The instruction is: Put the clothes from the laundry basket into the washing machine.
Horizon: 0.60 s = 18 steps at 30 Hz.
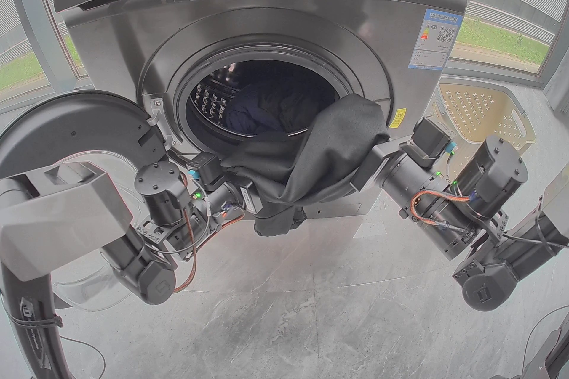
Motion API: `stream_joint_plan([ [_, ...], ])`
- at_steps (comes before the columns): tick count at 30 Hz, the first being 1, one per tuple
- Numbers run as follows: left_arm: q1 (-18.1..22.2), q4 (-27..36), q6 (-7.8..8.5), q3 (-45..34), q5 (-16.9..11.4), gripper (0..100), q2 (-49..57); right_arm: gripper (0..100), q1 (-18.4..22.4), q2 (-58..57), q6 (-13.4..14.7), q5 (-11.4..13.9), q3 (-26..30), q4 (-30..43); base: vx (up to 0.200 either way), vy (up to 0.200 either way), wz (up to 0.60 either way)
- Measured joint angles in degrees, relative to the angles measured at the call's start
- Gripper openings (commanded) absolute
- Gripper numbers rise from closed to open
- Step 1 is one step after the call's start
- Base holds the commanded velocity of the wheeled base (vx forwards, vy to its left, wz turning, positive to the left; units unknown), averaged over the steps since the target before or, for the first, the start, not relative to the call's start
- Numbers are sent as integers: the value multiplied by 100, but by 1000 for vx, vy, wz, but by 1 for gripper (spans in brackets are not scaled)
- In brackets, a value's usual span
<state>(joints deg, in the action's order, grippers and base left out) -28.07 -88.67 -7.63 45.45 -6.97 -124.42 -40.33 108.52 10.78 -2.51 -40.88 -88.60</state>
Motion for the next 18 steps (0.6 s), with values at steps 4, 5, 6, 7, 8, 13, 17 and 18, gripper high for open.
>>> stream_joint_plan([
  [4,-15,0,-38,-535,-16,0,474,0,89,241,9,2,15,4,0,0,0],
  [5,-21,0,-57,-642,-20,0,599,0,94,316,9,2,20,2,0,0,0],
  [6,-28,-4,-77,-719,-24,0,697,0,94,383,6,5,30,2,0,0,0],
  [7,-32,-4,-95,-783,-27,0,789,0,94,449,4,6,39,6,0,0,0],
  [8,-37,-1,-112,-830,-27,0,877,0,91,516,2,5,45,6,0,0,0],
  [13,-102,0,-169,-934,-13,0,1281,0,54,881,-22,5,77,4,0,0,0],
  [17,-128,0,-176,-956,-5,0,1475,0,-2,1113,-27,13,83,6,0,0,0],
  [18,-128,0,-176,-956,-2,0,1508,0,-27,1154,-18,20,89,4,0,0,0],
])
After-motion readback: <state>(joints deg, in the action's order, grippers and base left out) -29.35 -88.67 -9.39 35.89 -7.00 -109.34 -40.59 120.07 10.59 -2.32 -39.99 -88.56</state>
